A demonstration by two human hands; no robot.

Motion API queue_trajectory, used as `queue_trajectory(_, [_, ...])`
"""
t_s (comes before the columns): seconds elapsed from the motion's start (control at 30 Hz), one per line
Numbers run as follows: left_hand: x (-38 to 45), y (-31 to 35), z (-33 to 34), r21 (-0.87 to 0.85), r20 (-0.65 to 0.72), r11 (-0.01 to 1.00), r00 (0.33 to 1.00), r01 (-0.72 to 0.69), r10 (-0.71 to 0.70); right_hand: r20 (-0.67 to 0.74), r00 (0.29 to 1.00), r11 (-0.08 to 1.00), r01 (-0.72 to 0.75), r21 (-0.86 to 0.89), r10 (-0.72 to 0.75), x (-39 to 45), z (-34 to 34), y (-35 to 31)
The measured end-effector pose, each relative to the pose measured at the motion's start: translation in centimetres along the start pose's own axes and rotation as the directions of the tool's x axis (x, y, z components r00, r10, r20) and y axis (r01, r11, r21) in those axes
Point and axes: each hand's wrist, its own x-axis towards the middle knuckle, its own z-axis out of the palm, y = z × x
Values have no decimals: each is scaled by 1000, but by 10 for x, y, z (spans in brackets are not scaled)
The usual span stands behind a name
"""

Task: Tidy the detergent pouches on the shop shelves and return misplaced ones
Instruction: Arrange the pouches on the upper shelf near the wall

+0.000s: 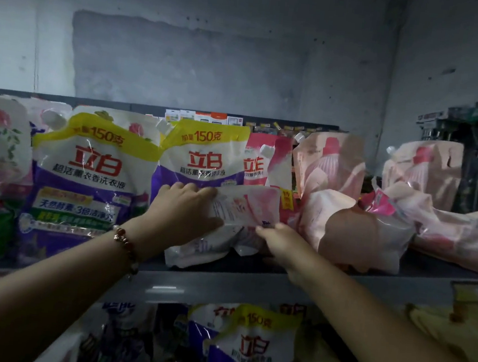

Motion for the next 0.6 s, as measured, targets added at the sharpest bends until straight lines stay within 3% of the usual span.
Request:
queue_trajectory(0.3, [-21, -20, 31, -176, -233, 982, 972, -66, 23, 16, 986, 983, -169, 73, 168, 0, -4, -9])
queue_trajectory(0.47, [-29, -28, 43, -250, -327, 963, 945, -96, 9, -33, 988, 985, -147, 86, 150, 3, 7, -12])
queue_trajectory(0.6, [-34, -31, 54, -284, -419, 949, 908, -135, 3, -1, 982, 951, -180, 253, 187, 0, 21, -21])
